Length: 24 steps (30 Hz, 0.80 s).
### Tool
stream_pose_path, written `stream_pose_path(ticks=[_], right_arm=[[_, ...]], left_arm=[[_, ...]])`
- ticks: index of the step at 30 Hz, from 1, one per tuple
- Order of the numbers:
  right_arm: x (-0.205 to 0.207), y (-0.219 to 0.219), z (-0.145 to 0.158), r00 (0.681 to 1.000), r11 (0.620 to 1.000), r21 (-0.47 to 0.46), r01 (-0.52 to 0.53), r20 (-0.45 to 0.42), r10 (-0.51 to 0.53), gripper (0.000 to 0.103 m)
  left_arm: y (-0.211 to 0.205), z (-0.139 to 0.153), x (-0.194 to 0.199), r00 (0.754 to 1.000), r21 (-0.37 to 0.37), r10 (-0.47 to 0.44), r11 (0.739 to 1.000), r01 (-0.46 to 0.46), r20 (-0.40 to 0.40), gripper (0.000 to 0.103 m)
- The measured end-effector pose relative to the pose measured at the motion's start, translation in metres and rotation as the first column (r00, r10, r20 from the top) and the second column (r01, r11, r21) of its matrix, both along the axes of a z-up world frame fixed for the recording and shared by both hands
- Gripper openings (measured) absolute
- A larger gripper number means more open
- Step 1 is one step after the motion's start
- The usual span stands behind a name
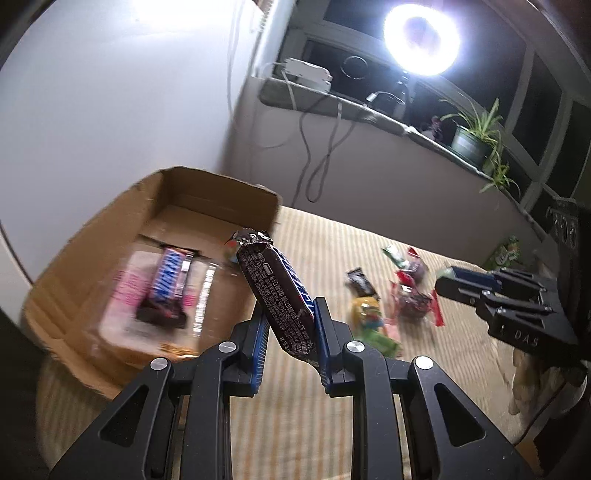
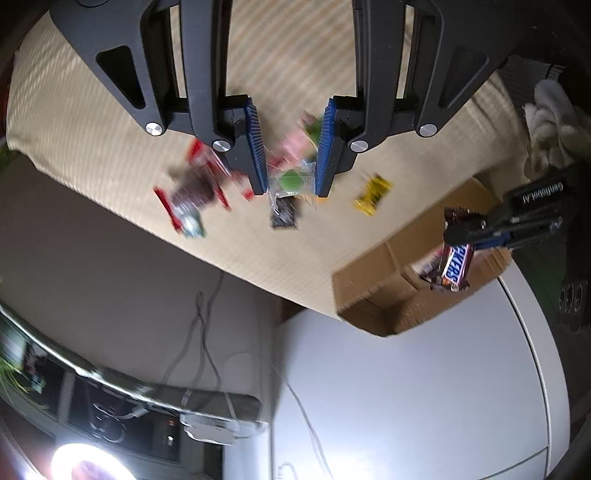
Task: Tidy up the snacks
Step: 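Carry the Snickers bar and green candy into the box with both tools and release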
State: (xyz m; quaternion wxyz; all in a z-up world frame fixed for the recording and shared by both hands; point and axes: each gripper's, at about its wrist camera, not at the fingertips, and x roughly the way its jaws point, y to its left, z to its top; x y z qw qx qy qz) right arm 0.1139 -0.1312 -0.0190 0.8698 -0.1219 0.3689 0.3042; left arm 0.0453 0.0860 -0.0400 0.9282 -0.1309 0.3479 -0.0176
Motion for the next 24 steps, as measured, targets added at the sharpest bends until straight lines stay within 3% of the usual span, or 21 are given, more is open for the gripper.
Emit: stream_pose_path(ticks=[11,24], right_arm=[[0.027,0.083,0.01,0.994,0.994,0.007,-0.105,0.018,0.105,0.028],[0.071,0.162,-0.008,0.984,0.984,-0.009,-0.179,-0.018,0.179,0.028]], left_arm=[[0.044,0.001,-0.006,0.997,0.01,0.077,0.997,-0.077,-0.002,0.022],[0.07,-0.005,0.003,0.994,0.015,0.104,0.995,-0.104,-0.026,0.022]])
